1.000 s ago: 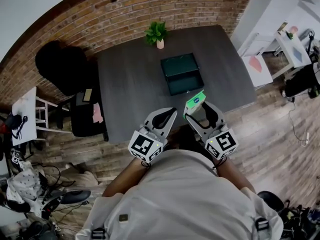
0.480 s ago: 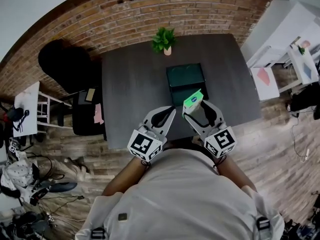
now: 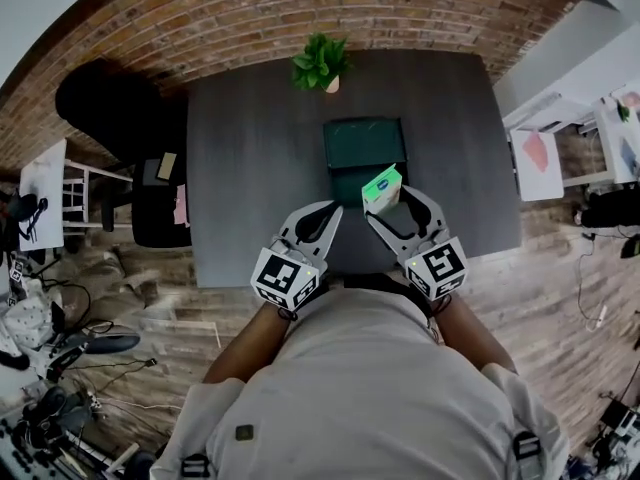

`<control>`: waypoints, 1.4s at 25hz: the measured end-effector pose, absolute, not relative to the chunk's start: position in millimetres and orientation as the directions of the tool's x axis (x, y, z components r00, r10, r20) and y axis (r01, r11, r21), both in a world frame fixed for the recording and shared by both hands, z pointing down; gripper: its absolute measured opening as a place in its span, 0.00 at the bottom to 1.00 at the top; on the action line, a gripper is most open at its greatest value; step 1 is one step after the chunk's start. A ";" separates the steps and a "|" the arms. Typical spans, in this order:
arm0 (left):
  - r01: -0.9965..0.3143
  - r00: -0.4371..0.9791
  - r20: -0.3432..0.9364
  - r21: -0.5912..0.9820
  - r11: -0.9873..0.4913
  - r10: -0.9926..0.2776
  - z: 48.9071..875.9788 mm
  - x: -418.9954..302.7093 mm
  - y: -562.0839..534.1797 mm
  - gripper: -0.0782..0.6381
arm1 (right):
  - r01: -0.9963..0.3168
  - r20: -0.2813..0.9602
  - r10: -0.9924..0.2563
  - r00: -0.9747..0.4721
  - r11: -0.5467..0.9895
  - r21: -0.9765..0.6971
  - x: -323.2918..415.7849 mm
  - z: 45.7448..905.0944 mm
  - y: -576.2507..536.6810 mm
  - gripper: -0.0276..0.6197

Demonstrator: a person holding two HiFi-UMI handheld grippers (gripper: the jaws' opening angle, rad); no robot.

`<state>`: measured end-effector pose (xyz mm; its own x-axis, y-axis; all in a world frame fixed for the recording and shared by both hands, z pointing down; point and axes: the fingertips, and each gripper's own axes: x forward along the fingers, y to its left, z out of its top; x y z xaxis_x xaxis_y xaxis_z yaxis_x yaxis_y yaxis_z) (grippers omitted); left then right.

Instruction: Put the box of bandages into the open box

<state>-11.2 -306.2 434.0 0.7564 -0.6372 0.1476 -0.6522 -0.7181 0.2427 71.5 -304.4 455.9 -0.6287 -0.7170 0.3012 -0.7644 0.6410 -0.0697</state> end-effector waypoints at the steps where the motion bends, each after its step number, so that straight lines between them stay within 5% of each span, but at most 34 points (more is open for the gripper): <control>1: -0.662 0.748 0.164 0.249 -0.706 -0.643 440.9 -9.9 -311.3 0.13 | -0.759 0.317 -0.707 -0.632 0.648 -0.067 74.9 462.8 -309.9 0.51; 25: -0.753 0.652 0.466 0.299 -0.586 -0.599 604.4 20.4 -362.9 0.13 | -0.510 0.619 -0.386 -0.684 0.860 -0.027 96.1 643.3 -365.3 0.51; 35: -0.772 0.625 0.540 0.316 -0.552 -0.564 650.4 26.9 -369.7 0.13 | -0.373 0.783 -0.223 -0.581 0.928 -0.013 102.2 720.4 -368.8 0.51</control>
